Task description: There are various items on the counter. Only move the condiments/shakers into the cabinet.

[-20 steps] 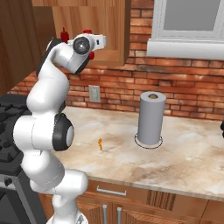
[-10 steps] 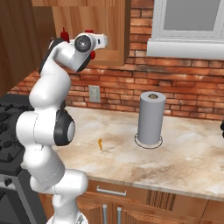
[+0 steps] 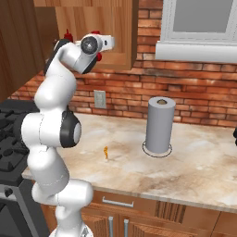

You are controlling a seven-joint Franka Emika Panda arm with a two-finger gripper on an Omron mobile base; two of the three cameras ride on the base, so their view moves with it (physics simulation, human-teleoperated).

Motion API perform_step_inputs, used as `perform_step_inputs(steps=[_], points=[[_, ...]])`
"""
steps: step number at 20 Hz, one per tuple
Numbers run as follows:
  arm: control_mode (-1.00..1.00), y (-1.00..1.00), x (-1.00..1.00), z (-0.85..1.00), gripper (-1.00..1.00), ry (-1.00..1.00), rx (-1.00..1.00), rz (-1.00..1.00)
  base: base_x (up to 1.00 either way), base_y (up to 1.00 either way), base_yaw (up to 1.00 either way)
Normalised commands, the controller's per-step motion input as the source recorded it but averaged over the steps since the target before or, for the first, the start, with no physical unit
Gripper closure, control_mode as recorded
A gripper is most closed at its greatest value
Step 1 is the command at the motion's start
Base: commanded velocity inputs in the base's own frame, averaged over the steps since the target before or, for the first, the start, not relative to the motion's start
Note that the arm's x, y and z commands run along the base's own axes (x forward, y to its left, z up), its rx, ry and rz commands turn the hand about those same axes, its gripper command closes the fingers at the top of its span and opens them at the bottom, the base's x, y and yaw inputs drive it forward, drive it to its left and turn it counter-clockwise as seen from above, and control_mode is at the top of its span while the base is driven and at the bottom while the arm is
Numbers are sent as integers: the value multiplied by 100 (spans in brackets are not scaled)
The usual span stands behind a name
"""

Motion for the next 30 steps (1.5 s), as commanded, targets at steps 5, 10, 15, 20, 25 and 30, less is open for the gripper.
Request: perform_step_inputs(steps=[5, 10, 15, 20, 25, 30], points=[[-100, 0, 6, -14, -100, -4, 0, 0, 0, 0, 0], [-100, 0, -6, -2, -100, -4, 0, 0, 0, 0, 0], [-100, 0, -27, 0, -100, -6, 0, 0, 0, 0, 0], [-100, -6, -51, 5, -100, -6, 0, 0, 0, 0, 0], [-100, -28, -90, 18, -100, -5, 0, 0, 0, 0, 0], [-100, -34, -100, 29, -100, -4, 0, -2, 0, 0, 0]])
